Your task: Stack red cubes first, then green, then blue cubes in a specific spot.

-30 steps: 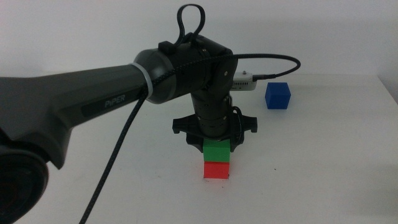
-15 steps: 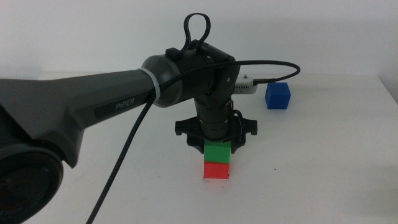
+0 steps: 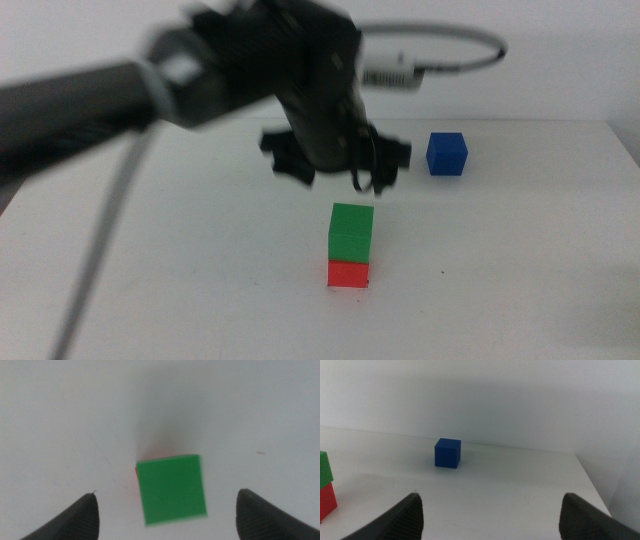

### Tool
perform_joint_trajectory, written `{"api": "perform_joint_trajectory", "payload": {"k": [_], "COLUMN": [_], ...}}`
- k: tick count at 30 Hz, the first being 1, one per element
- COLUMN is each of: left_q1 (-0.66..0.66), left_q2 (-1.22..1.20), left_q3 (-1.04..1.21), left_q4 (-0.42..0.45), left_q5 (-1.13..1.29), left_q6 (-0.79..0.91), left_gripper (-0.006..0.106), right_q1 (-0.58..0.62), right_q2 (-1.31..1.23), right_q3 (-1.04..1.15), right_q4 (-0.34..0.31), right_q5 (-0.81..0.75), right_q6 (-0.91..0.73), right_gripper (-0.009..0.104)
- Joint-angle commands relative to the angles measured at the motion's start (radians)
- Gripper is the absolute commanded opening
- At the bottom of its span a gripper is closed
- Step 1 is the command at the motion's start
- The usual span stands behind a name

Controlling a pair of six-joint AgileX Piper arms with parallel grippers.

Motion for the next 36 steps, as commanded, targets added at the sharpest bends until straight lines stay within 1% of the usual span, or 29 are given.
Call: {"api": "perform_joint_trajectory", "payload": {"k": [1,6,9,12,15,18,24,36], "left_q1": [-0.001,-0.001,-0.001,-0.001,-0.001,-0.001,-0.001,-0.001], "left_q2": [-0.127,-0.377,-0.547,-0.722,-0.845,-0.902,-0.92,-0.92], "left_q3": [-0.003,-0.001,0.043,0.173,0.283,0.318,0.318,0.318], "left_q4": [0.008,0.042,0.034,-0.012,-0.052,-0.053,-0.111,-0.077], "left_q5": [0.029,0.102,0.151,0.078,0.027,0.051,0.06,0.025], "left_q6": [0.127,0.306,0.349,0.359,0.359,0.361,0.361,0.361], "left_gripper": [0.094,0.094,0.094,0.094,0.094,0.094,0.094,0.094], "right_q1": [-0.003,-0.003,-0.003,-0.003,-0.003,-0.003,-0.003,-0.003], "right_q2": [-0.004,-0.004,-0.004,-0.004,-0.004,-0.004,-0.004,-0.004], "right_q3": [0.003,0.003,0.003,0.003,0.003,0.003,0.003,0.003], "right_q4": [-0.007,-0.007,-0.007,-0.007,-0.007,-0.007,-0.007,-0.007], "right_q5": [-0.009,-0.009,-0.009,-0.009,-0.009,-0.009,-0.009,-0.009], "right_q6": [-0.007,-0.007,-0.007,-0.007,-0.007,-0.007,-0.007,-0.007], "right_gripper": [0.093,0.093,0.093,0.093,0.093,0.093,0.093,0.093]}}
